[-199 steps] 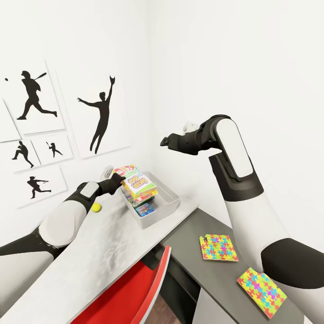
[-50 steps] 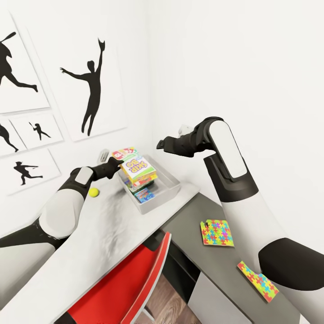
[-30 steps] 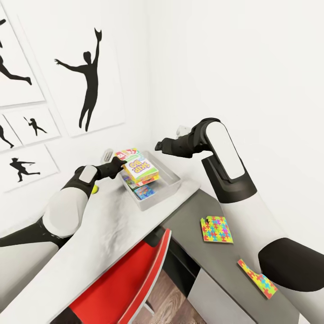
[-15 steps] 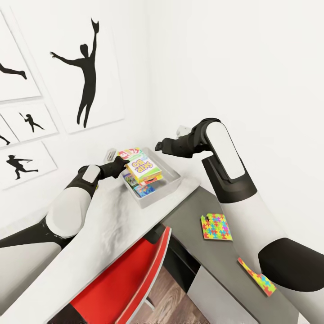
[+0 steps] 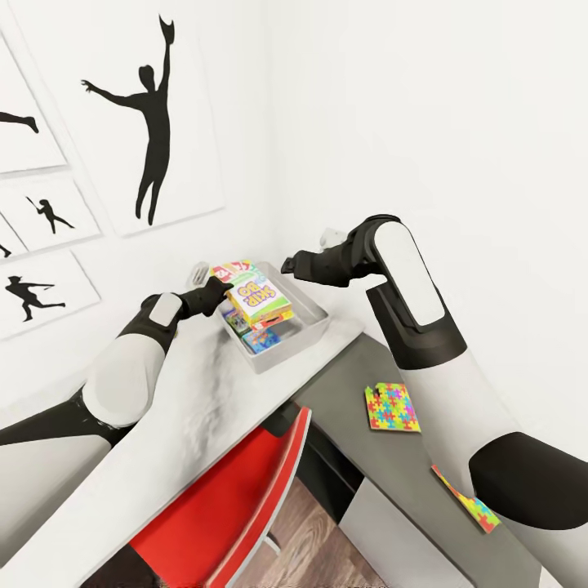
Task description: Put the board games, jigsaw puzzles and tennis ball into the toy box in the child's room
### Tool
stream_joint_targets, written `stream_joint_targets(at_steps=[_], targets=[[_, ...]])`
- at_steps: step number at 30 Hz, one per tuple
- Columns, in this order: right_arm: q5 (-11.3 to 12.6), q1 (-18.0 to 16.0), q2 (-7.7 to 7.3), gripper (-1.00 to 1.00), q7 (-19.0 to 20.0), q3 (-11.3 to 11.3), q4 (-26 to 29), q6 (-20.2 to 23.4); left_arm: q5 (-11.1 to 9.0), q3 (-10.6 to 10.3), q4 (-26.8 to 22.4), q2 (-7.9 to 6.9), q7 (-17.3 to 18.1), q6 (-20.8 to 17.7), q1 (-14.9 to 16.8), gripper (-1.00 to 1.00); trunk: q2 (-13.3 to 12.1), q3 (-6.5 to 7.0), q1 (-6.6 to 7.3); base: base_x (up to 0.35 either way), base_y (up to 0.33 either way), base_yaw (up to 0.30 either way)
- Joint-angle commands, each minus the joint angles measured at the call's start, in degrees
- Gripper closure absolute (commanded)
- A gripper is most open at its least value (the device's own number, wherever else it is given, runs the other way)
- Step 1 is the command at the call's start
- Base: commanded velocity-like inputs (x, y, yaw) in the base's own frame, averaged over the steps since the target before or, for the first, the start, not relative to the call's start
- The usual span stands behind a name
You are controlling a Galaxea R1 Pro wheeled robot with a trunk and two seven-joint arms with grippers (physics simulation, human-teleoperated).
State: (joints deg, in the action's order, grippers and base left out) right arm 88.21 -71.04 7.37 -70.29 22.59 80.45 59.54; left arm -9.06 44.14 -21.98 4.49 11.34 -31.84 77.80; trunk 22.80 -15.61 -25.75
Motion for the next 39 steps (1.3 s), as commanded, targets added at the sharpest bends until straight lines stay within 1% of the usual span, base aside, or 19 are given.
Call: stream_joint_targets(at_steps=[1, 4, 9, 16, 23, 32, 37, 39], targets=[[0.5, -0.1, 0.01, -1.0, -0.6, 0.0, 0.0, 0.5, -0.3, 0.3, -0.1, 0.04, -0.1, -0.4, 0.1, 1.0, 0.1, -0.21, -0.03, 0.0, 0.0, 0.0], [0.5, -0.1, 0.01, -1.0, -0.6, 0.0, 0.0, 0.5, -0.3, 0.3, -0.1, 0.02, 0.0, -0.3, 0.2, 1.0, 0.1, -0.49, -0.03, 0.0, 0.0, 0.0], [0.5, -0.1, 0.01, -1.0, -0.5, 0.0, 0.1, 0.5, -0.3, -0.3, -0.1, 0.02, 0.0, -0.2, 0.2, 1.0, 0.1, -0.97, -0.03, 0.0, 0.0, 0.0], [0.5, -0.1, 0.01, -1.0, -0.5, 0.0, 0.1, 0.5, -0.2, -0.5, -0.1, -0.01, 0.0, -0.1, 0.2, 1.0, 0.1, -1.63, -0.03, 0.0, 0.0, 0.0], [0.5, -0.1, 0.01, -1.0, -0.5, 0.0, 0.3, 0.5, -0.2, -0.5, 0.0, 0.11, 0.0, 1.8, 0.2, 1.0, 0.1, -2.28, -0.03, 0.0, 0.0, 0.0], [0.5, -0.1, 0.01, -1.0, -0.5, 0.0, 0.5, 0.5, -0.3, -0.6, -0.1, 0.17, 0.1, 2.1, 0.2, 1.0, 0.1, -3.13, -0.03, 0.0, 0.0, 0.0], [0.5, -0.1, 0.06, -1.0, -0.5, 0.2, 0.5, 0.5, -0.3, -3.3, -0.1, 0.1, 0.3, 2.5, 0.2, 1.0, 0.1, -3.61, -0.03, 0.0, 0.0, 0.0], [0.5, -0.1, 0.07, -1.0, -0.5, 0.5, 0.5, 0.5, -0.3, -3.9, -0.1, 0.09, 0.4, 2.6, 0.2, 1.0, 0.1, -3.79, -0.03, 0.0, 0.0, 0.0]])
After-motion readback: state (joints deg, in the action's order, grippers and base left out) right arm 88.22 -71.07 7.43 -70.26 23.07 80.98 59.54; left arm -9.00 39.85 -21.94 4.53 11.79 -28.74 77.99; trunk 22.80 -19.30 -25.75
